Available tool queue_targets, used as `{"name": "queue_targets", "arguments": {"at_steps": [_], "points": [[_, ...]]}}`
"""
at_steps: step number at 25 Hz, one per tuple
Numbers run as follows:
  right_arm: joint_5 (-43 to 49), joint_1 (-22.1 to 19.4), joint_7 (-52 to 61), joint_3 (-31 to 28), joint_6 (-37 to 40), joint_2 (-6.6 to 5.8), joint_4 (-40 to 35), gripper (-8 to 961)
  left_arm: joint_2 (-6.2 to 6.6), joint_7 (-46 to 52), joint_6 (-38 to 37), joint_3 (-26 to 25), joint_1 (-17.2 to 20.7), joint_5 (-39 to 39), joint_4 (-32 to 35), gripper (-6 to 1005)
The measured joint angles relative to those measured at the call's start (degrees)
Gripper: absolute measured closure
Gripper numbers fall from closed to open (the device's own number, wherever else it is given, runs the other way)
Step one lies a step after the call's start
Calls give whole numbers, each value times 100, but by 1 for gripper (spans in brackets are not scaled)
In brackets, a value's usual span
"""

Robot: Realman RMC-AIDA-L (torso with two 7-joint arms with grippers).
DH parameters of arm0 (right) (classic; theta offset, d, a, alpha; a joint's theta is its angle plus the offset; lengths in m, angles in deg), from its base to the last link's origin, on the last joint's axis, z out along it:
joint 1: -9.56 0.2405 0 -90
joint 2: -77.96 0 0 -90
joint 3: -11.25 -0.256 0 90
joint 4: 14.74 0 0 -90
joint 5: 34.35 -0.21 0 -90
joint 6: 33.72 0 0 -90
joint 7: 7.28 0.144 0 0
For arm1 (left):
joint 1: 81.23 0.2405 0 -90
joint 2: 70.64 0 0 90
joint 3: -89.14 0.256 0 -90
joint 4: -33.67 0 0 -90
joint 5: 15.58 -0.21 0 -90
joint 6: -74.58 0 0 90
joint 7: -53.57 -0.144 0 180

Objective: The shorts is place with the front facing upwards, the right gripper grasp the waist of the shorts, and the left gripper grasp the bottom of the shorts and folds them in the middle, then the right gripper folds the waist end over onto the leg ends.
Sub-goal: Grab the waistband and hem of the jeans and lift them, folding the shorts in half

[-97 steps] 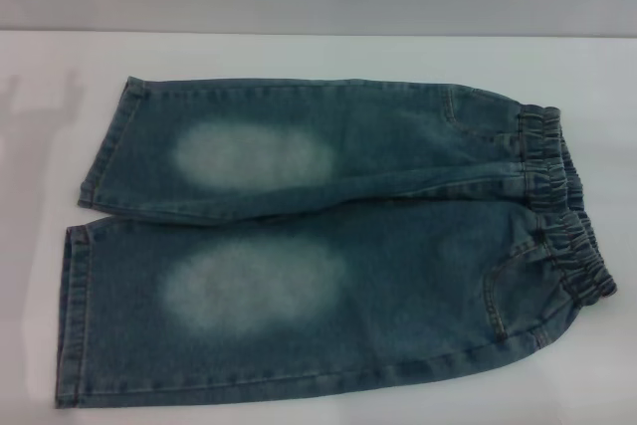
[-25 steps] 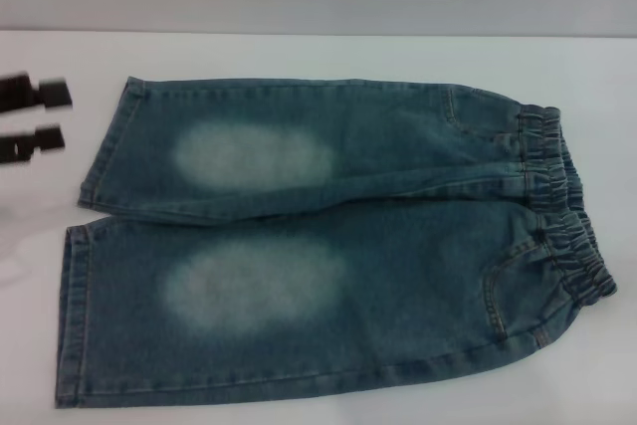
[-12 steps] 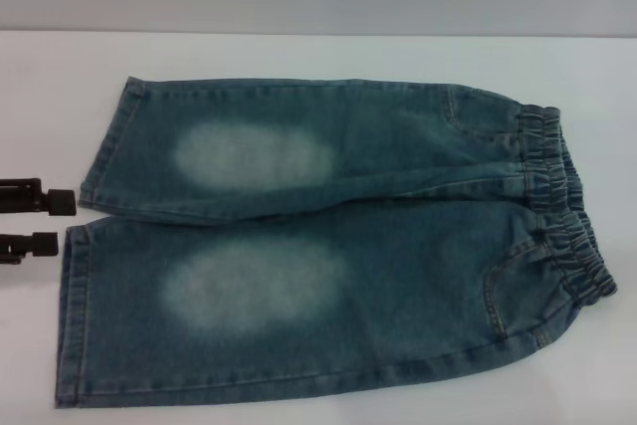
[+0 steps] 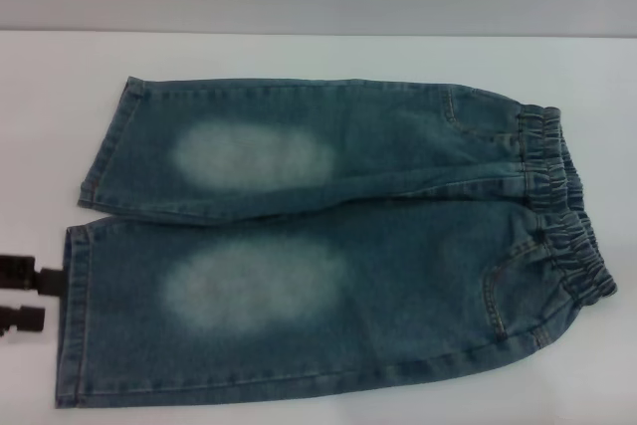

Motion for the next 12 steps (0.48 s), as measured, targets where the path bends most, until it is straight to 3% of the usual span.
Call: {"name": "queue_targets", "arguments": {"at_steps": [12], "points": [[4, 72, -6, 8, -62, -62, 5, 165, -120, -68, -74, 19, 180, -365, -44, 200]]}}
